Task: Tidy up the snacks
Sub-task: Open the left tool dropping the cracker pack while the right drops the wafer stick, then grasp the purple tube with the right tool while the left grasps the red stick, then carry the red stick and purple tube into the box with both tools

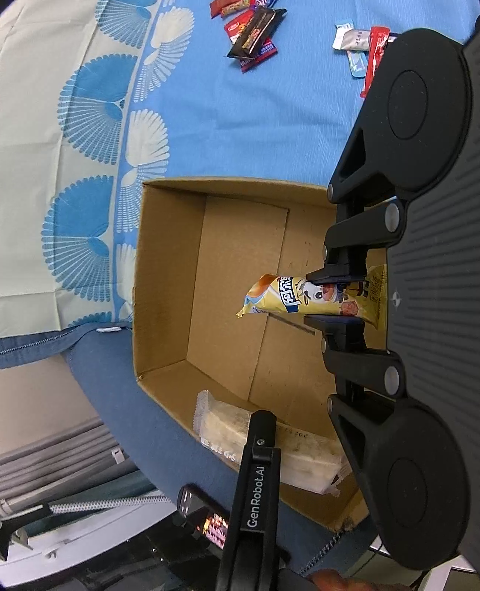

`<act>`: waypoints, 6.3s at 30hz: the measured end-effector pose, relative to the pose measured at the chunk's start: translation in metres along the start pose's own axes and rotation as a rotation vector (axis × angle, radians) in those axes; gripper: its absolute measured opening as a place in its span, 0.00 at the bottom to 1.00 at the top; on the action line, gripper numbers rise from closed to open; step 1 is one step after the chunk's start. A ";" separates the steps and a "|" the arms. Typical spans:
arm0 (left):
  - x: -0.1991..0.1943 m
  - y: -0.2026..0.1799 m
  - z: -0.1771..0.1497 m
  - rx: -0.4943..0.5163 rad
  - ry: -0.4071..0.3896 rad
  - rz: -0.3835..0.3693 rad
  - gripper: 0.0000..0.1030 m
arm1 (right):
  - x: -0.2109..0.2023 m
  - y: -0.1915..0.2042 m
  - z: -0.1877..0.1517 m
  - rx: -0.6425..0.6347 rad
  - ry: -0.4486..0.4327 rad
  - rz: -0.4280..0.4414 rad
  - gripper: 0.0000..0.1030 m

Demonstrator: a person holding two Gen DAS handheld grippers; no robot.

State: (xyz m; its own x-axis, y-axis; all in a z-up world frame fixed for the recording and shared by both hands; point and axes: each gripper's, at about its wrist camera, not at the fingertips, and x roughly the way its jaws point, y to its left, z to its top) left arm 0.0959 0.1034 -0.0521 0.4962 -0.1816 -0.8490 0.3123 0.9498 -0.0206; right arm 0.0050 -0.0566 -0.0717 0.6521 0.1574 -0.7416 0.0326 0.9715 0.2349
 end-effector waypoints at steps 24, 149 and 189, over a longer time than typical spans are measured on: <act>-0.071 -0.033 -0.061 0.038 -0.019 0.086 1.00 | -0.096 0.006 -0.040 0.058 -0.047 -0.027 0.97; -0.151 -0.095 -0.144 0.095 -0.114 -0.149 0.10 | -0.188 -0.043 -0.121 0.072 -0.162 0.035 0.25; -0.149 -0.046 -0.152 -0.005 -0.149 -0.195 0.10 | -0.178 0.002 -0.119 -0.053 -0.096 -0.053 0.25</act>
State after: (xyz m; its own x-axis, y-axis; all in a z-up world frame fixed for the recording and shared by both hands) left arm -0.1160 0.1260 -0.0047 0.5408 -0.3967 -0.7418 0.4099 0.8943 -0.1794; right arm -0.2012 -0.0615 -0.0140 0.7202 0.0904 -0.6878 0.0308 0.9863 0.1619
